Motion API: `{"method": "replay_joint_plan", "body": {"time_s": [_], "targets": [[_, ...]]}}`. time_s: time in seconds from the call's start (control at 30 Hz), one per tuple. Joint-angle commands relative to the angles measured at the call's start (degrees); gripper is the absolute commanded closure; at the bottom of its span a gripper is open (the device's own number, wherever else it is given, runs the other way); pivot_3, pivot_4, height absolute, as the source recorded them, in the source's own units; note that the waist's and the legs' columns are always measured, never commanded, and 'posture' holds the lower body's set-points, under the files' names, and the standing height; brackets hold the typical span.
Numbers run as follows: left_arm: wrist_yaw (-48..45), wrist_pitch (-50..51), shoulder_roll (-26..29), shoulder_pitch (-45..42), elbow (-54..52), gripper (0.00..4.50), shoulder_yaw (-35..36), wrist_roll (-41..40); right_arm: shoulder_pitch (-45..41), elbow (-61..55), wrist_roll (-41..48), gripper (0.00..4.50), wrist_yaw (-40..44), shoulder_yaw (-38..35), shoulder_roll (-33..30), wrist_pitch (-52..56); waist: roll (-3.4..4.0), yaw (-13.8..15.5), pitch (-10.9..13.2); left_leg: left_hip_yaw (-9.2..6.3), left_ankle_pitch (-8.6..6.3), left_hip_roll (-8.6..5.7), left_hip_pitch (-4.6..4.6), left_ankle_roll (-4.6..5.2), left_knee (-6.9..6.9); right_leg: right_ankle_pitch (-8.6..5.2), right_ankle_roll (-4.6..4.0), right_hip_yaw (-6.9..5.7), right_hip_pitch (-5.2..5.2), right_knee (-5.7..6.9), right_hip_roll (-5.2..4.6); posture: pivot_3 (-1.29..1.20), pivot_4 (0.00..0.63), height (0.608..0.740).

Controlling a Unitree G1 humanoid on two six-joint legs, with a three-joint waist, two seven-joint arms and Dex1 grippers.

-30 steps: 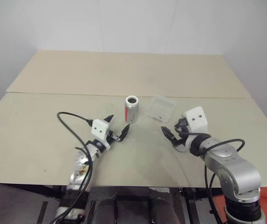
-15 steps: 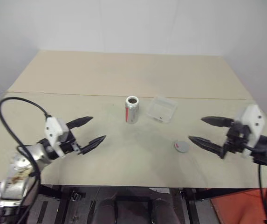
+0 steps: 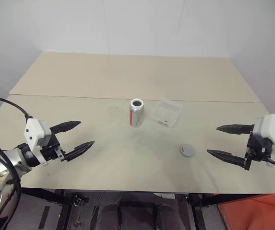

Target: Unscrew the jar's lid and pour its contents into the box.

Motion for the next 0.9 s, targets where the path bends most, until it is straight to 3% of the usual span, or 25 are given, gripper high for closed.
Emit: {"method": "replay_joint_plan", "body": {"time_s": [0.03,0.33,0.9], "targets": [[-0.08,1.24,1.42,0.36,-2.39,0.01,2.54,-1.25,0.50,0.01,-0.09,0.00,0.24,-2.08,-0.40,-2.73,0.00,0.04,0.00,0.00,0.00,0.00,0.00,0.00,-0.01,0.00,0.00,0.00,0.00,0.00,0.00,0.00,0.150,0.740],[1.61,2.20,0.48,3.53,-4.17,0.01,4.50,-0.31,-2.59,1.17,0.24,0.00,-0.41,2.10,-2.97,-0.66,0.00,-0.04,0.00,0.04,0.00,0.02,0.01,0.00,-0.02,-0.02,-0.03,0.02,-0.02,0.00,0.00,0.00,0.150,0.740],[3.12,4.73,1.65,5.59,-5.63,0.01,7.33,-0.91,-17.01,6.64,0.43,0.00,-0.88,15.09,0.53,-2.97,-0.01,0.05,0.00,0.07,0.00,0.03,0.01,0.00,-0.04,-0.03,-0.08,0.03,-0.05,0.00,0.00,0.00,0.150,0.740]]}}
